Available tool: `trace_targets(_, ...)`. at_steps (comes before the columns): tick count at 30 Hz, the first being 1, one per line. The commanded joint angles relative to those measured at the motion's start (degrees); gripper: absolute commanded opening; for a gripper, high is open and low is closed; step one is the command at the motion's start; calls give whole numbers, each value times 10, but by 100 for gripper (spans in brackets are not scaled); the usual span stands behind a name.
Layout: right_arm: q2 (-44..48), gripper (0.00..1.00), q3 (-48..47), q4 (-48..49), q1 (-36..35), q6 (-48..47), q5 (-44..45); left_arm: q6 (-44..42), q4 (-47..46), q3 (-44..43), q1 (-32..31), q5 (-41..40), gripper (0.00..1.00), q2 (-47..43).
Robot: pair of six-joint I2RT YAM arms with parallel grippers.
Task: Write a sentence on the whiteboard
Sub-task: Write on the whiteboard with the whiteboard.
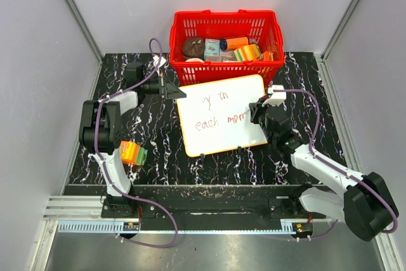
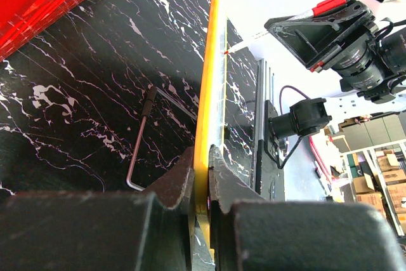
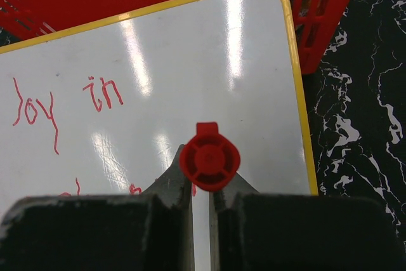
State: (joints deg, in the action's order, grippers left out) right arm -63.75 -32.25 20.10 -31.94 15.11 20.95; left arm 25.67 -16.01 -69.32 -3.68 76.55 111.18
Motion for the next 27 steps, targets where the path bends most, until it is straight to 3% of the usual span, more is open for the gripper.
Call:
trace_targets(1, 17, 0, -1, -5, -3, -5, 16, -99, -18, -5, -8, -29, 0, 12)
trace_targets(27, 84, 0, 25, -26, -4, 10, -17, -105, -10, -6, -10, -32, 0, 12)
